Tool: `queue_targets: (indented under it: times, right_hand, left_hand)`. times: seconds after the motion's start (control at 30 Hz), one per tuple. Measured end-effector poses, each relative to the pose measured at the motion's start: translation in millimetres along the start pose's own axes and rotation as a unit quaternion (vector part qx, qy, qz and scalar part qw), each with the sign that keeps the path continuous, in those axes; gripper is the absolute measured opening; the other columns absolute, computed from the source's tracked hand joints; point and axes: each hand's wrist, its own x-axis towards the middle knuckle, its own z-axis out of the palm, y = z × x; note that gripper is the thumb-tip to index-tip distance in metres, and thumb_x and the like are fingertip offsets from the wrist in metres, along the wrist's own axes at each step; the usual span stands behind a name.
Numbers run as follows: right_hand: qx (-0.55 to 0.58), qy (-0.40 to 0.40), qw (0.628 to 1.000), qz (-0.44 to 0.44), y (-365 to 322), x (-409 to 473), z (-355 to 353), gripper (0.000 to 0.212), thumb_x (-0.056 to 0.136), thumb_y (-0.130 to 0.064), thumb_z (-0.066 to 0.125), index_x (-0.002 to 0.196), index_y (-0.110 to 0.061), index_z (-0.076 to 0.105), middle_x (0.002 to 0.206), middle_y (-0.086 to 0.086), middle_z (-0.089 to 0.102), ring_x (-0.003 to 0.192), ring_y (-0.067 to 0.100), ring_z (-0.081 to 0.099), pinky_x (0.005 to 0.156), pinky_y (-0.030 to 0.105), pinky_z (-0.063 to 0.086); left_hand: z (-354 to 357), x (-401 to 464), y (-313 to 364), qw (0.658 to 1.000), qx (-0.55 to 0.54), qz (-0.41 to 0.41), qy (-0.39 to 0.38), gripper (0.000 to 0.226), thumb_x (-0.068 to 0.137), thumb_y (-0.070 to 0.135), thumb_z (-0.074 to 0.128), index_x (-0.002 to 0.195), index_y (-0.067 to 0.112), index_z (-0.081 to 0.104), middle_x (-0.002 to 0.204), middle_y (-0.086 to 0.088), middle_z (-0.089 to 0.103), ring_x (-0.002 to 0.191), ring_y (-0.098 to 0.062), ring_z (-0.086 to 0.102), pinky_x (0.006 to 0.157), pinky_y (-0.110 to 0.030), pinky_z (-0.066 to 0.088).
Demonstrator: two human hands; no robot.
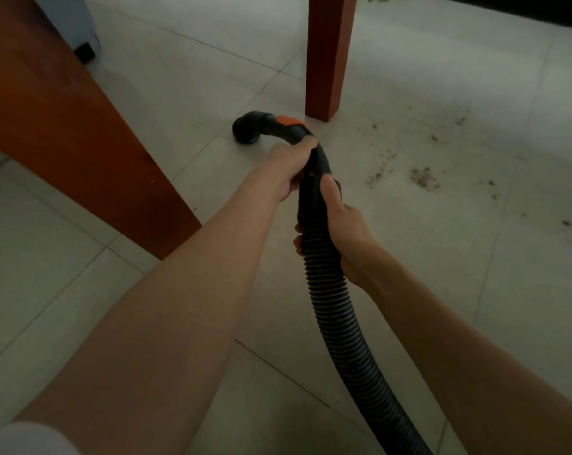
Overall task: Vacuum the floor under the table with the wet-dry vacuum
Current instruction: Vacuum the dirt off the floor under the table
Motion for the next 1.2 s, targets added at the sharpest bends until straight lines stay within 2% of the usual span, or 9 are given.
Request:
queue_targets:
  times: [0.17, 0.27, 0.43, 0.57, 0.7, 0.87, 0.93, 1.03, 1.2]
  right_hand:
    - [-0.026, -0.022, 0.999, 0.005, 13, -17, 3, 0.049, 0.094, -0.049, 0.047, 0.087, -0.002, 0.057, 0.071, 0.011, 0.059, 0.051, 0.022, 0.060, 0.054, 0.033, 0.056]
    - [-0.009, -0.049, 0.998, 0.027, 22, -21, 1, 0.046, 0.094, -0.048, 0.049, 0.095, -0.002, 0.058, 0.079, 0.013, 0.063, 0.060, 0.025, 0.065, 0.061, 0.036, 0.058]
    - [0.005, -0.058, 0.998, 0.025, 39, -25, 2, 0.044, 0.094, -0.052, 0.045, 0.099, -0.013, 0.065, 0.092, 0.009, 0.070, 0.086, 0.023, 0.067, 0.089, 0.045, 0.054]
    - [0.043, -0.065, 0.997, -0.004, 46, -33, 13, 0.038, 0.098, -0.042, 0.042, 0.098, -0.009, 0.061, 0.086, 0.006, 0.063, 0.073, 0.018, 0.063, 0.076, 0.038, 0.052]
    - [-0.024, -0.023, 0.999, -0.006, 51, -40, 27, 0.035, 0.097, -0.039, 0.044, 0.113, -0.010, 0.053, 0.095, 0.005, 0.063, 0.087, 0.019, 0.064, 0.080, 0.034, 0.053]
    - [-0.108, -0.012, 0.993, -0.050, 51, -45, 27, 0.024, 0.096, -0.035, 0.044, 0.088, -0.014, 0.049, 0.074, -0.002, 0.053, 0.064, 0.011, 0.054, 0.055, 0.021, 0.044]
    - [-0.112, -0.004, 0.992, -0.050, 49, -45, 26, 0.023, 0.095, -0.035, 0.045, 0.090, -0.013, 0.048, 0.073, -0.003, 0.051, 0.060, 0.009, 0.051, 0.048, 0.018, 0.041]
    - [-0.119, 0.008, 0.991, -0.056, 46, -44, 26, 0.024, 0.096, -0.037, 0.044, 0.095, -0.014, 0.048, 0.073, -0.005, 0.050, 0.056, 0.006, 0.049, 0.040, 0.013, 0.038]
    - [-0.140, 0.023, 0.987, -0.072, 43, -36, 26, 0.028, 0.098, -0.042, 0.041, 0.095, -0.015, 0.045, 0.073, -0.003, 0.051, 0.056, 0.008, 0.050, 0.047, 0.021, 0.042]
  left_hand:
    - [-6, -5, -3, 0.999, 0.013, -0.001, 0.053, 0.059, 0.093, 0.038, 0.054, 0.140, 0.008, 0.033, 0.131, -0.013, 0.053, 0.114, -0.029, 0.056, 0.095, -0.040, 0.050]
    - [-8, -12, -9, 0.999, 0.026, 0.011, 0.044, 0.055, 0.096, 0.035, 0.051, 0.139, 0.007, 0.035, 0.131, -0.010, 0.052, 0.116, -0.028, 0.054, 0.097, -0.039, 0.048]
    - [-18, -23, -20, 0.999, 0.024, -0.022, -0.019, 0.040, 0.097, 0.034, 0.049, 0.125, 0.007, 0.049, 0.120, -0.010, 0.059, 0.107, -0.024, 0.058, 0.089, -0.034, 0.050]
    - [-23, -34, -31, 0.998, 0.038, -0.033, -0.045, 0.028, 0.097, 0.030, 0.046, 0.112, 0.007, 0.051, 0.107, -0.014, 0.062, 0.094, -0.024, 0.060, 0.080, -0.035, 0.050]
    - [-29, -46, -37, 0.998, 0.050, -0.037, -0.017, 0.020, 0.095, 0.026, 0.042, 0.090, 0.008, 0.049, 0.086, -0.013, 0.061, 0.076, -0.022, 0.060, 0.070, -0.033, 0.050]
    - [-40, -44, -39, 0.997, 0.060, -0.039, 0.029, 0.039, 0.094, 0.040, 0.049, 0.112, 0.006, 0.050, 0.112, -0.013, 0.061, 0.101, -0.026, 0.061, 0.084, -0.038, 0.052]
    - [-38, -43, -38, 0.995, 0.085, -0.037, 0.041, 0.050, 0.094, 0.046, 0.048, 0.122, 0.003, 0.046, 0.117, -0.014, 0.059, 0.105, -0.029, 0.060, 0.086, -0.040, 0.052]
    - [-29, -38, -35, 0.992, 0.114, -0.028, 0.053, 0.054, 0.097, 0.047, 0.041, 0.124, 0.001, 0.047, 0.115, -0.015, 0.060, 0.103, -0.028, 0.060, 0.087, -0.038, 0.051]
    - [-21, -31, -30, 0.994, 0.104, -0.024, 0.034, 0.037, 0.102, 0.039, 0.032, 0.110, 0.005, 0.046, 0.093, -0.011, 0.057, 0.088, -0.023, 0.056, 0.081, -0.034, 0.045]
